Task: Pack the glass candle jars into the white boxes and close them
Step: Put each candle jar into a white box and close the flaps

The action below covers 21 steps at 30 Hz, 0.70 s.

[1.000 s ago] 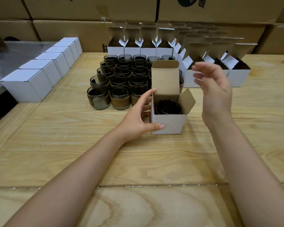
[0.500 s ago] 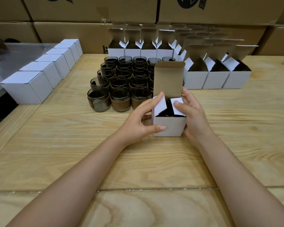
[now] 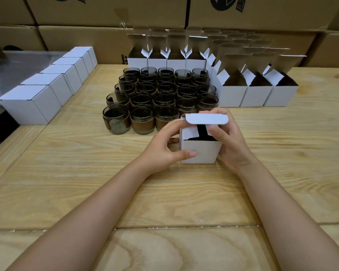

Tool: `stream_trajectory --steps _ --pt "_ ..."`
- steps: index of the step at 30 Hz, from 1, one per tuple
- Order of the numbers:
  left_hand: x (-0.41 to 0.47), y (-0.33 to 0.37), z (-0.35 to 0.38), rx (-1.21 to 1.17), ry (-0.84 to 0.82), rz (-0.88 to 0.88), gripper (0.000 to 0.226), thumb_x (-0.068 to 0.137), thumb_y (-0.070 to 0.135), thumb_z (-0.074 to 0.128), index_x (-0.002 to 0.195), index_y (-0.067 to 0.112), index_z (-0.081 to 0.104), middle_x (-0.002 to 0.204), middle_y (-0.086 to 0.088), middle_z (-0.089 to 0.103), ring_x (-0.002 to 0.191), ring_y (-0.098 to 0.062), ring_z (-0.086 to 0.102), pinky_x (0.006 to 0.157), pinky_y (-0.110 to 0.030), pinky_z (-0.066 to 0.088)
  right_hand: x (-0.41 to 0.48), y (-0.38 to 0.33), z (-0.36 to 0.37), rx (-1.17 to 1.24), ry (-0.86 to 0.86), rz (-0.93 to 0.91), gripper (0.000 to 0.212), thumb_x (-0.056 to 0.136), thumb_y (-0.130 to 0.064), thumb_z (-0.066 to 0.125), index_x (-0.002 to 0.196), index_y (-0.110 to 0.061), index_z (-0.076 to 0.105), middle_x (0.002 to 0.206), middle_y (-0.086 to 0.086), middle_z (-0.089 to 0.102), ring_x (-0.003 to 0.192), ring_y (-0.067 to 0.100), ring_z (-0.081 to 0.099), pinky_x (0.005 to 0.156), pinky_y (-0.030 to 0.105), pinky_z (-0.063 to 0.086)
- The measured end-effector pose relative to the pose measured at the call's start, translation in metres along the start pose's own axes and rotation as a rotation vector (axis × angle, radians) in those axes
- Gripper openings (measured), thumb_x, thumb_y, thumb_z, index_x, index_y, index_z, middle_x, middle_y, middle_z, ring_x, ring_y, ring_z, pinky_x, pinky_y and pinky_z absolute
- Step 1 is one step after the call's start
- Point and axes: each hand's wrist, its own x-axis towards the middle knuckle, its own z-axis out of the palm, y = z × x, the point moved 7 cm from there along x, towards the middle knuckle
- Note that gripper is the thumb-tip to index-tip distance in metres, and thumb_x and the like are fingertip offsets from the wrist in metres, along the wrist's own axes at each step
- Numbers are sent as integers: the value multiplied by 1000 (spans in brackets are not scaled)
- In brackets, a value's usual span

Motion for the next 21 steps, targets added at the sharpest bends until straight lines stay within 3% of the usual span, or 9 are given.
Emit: stream_trajectory --steps 2,6,11,14,18,21 --pt "0 0 0 -16 -2 -8 64 71 19 76 126 36 49 139 -3 49 128 -16 49 105 -44 43 0 0 0 -23 -12 -4 57 61 -52 82 101 -26 51 117 5 55 106 27 53 86 44 46" --pt "-1 -3 -1 -59 6 -28 69 71 9 80 129 29 49 142 -5 47 129 -16 49 106 -45 43 0 0 0 -54 -47 -33 30 66 -33 70 93 -32 58 120 3 52 103 18 56 82 35 48" --pt "-1 -1 -2 -108 15 -17 74 72 -8 77 126 33 49 146 -7 45 132 -17 47 105 -38 45 -2 0 -1 -96 -80 -21 29 63 -17 71 85 -36 66 127 1 51 112 17 55 89 39 46" --pt "-3 1 -2 -152 19 -3 70 72 -12 75 123 30 52 145 -8 46 132 -19 47 103 -32 47 -4 -2 0 -92 -84 -24 29 62 -16 73 82 -36 67 126 -1 52 114 16 54 91 39 45" --pt "-6 1 -6 -223 63 -14 63 72 -16 71 123 18 56 142 -9 50 133 -22 46 103 -37 47 -4 -1 -1 -94 -80 -19 31 64 -10 71 81 -36 68 126 -1 52 115 17 52 90 36 46" --pt "-6 1 -9 -246 87 -21 47 70 -16 72 107 9 58 136 -13 55 128 -24 52 100 -42 49 -4 -1 -2 -95 -92 -16 27 60 -22 76 82 -35 68 126 0 52 114 16 53 88 32 47"
